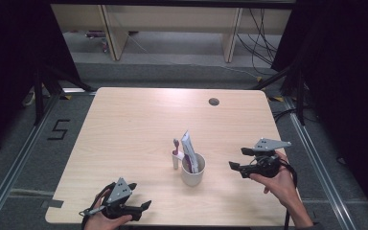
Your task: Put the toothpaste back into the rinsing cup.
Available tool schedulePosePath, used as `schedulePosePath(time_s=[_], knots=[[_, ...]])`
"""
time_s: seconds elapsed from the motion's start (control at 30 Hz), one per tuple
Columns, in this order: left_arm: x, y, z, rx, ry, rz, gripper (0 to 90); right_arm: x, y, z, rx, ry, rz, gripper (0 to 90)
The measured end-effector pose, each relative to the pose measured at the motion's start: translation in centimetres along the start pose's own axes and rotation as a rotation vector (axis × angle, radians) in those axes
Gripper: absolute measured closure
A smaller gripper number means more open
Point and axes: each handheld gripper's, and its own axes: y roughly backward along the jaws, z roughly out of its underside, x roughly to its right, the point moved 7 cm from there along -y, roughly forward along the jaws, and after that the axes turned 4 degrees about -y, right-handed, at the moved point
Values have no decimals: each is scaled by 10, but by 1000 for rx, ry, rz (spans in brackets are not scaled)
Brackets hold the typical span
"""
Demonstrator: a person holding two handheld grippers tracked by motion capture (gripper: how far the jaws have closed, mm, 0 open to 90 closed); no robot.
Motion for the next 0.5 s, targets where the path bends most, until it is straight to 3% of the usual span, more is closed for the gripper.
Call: schedulePosePath(time_s=[0.03, 0.07, 0.1, 0.13, 0.2, 0.23, 0.27, 0.3, 0.37, 0.47, 0.5], knots=[[2, 0, -1, 9, 15, 7, 202, 2, 1, 0, 4, 16, 5, 249], [2, 0, -1, 11, 15, 8, 202, 1, 1, 2, -2, -11, 2, 248], [1, 1, 0, -7, 1, 5, 202, 2, 1, 2, 2, 3, -6, 246], [2, 1, 0, 1, 19, 5, 202, 2, 3, 4, -8, -22, 8, 244], [3, 1, 1, 10, 23, 9, 202, 3, 3, 4, -3, -2, 2, 243], [0, 3, 2, -13, 5, 6, 202, 4, 6, 6, -10, 14, 25, 238], [2, 1, 1, 14, 28, 8, 202, 3, 6, 7, -3, 3, 28, 237], [-1, 2, 2, -14, -4, 2, 202, 4, 8, 8, -7, 12, 32, 237], [3, 1, 0, 14, 20, 8, 202, 4, 10, 11, -7, 15, 33, 235], [2, 3, 1, -8, -1, 6, 202, 3, 12, 17, -13, -6, 32, 232], [2, 2, 1, -8, 2, 5, 202, 4, 13, 19, -15, 8, 31, 231]])
